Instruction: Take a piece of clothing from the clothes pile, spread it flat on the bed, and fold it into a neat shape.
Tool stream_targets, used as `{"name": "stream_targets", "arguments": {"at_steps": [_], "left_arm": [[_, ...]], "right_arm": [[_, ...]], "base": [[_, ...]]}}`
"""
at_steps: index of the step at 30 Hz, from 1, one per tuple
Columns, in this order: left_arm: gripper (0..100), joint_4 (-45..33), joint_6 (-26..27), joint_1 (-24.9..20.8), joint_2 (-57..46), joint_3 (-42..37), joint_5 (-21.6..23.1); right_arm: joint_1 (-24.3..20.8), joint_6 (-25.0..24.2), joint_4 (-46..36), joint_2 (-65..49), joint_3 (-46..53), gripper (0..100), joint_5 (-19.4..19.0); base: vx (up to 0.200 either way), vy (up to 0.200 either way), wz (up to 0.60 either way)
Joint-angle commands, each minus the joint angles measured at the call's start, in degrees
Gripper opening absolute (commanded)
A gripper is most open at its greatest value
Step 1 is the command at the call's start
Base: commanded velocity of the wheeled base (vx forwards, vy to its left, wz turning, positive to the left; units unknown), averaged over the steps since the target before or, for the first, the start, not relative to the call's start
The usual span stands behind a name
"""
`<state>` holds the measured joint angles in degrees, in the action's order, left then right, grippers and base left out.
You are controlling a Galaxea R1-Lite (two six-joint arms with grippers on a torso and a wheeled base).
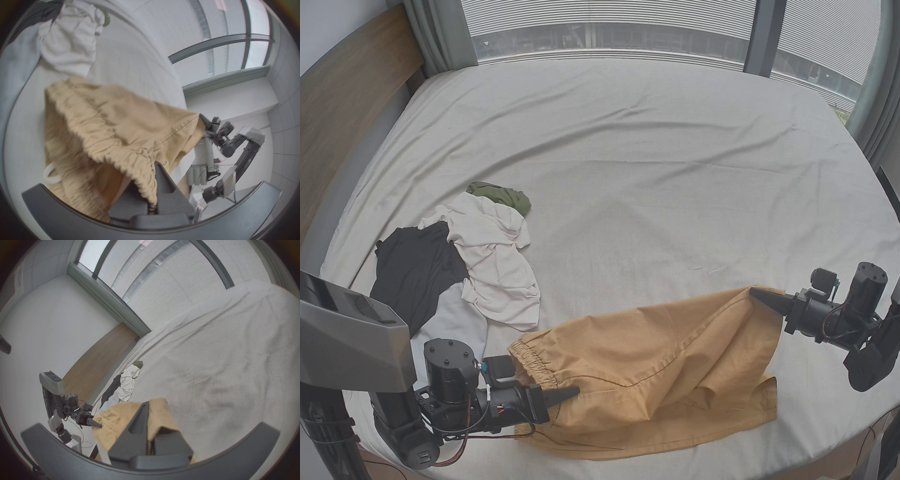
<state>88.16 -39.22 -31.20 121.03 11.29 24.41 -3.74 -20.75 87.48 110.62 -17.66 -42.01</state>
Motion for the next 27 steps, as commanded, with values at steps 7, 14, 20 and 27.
{"name": "stream_targets", "arguments": {"at_steps": [7,14,20,27], "left_arm": [[0,0.78,-0.51,0.17,-8.97,3.48,-0.59],[0,0.78,-0.25,1.23,-11.16,5.15,-0.59],[0,0.78,-0.07,2.19,-12.57,6.82,-0.76],[0,0.78,-0.07,4.3,-14.77,8.66,-1.11]], "right_arm": [[1.46,-0.87,0.76,-1.11,-1.58,0,-0.71],[1.46,-5.44,0.76,-3.39,-2.64,0,-0.53],[1.11,-5.71,0.76,-5.06,-3.08,0,-0.53],[0.75,-7.55,0.76,-7.61,-3.61,0,-0.44]], "base": [[0.0,0.0,0.0],[0.0,0.0,0.0],[0.0,0.0,0.0],[0.0,0.0,0.0]]}}
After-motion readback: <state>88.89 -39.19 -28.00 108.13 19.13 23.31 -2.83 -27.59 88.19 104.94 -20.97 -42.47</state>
